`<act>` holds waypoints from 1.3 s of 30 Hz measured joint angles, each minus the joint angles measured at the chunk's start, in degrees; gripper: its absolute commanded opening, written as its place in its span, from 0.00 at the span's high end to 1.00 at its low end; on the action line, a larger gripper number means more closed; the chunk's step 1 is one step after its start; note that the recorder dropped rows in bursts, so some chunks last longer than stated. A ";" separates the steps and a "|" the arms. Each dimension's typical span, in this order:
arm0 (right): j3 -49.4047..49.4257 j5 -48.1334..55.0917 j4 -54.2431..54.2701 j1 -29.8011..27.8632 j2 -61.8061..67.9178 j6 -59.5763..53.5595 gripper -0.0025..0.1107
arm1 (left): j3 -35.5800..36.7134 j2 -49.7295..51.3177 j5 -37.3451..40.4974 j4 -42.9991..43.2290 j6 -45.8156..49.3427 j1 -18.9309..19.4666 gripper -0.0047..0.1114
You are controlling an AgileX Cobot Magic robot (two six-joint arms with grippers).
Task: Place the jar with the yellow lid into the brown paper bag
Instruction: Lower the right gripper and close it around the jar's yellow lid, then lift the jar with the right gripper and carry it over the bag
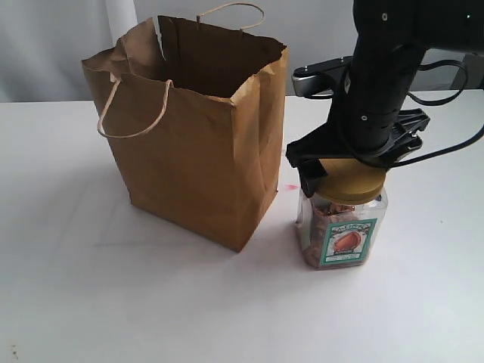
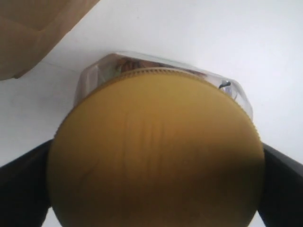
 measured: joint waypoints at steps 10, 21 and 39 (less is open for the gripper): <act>0.00 1.25 -2.94 0.00 -0.46 -0.02 0.98 | 0.00 0.00 0.00 0.00 0.00 0.00 0.95; -2.62 3.02 -5.20 0.00 -11.03 -0.56 0.98 | 0.00 0.00 0.00 0.00 0.00 0.00 0.95; -26.03 4.03 -5.69 0.00 -25.44 -2.12 0.98 | 0.00 0.00 0.00 0.00 0.00 0.00 0.95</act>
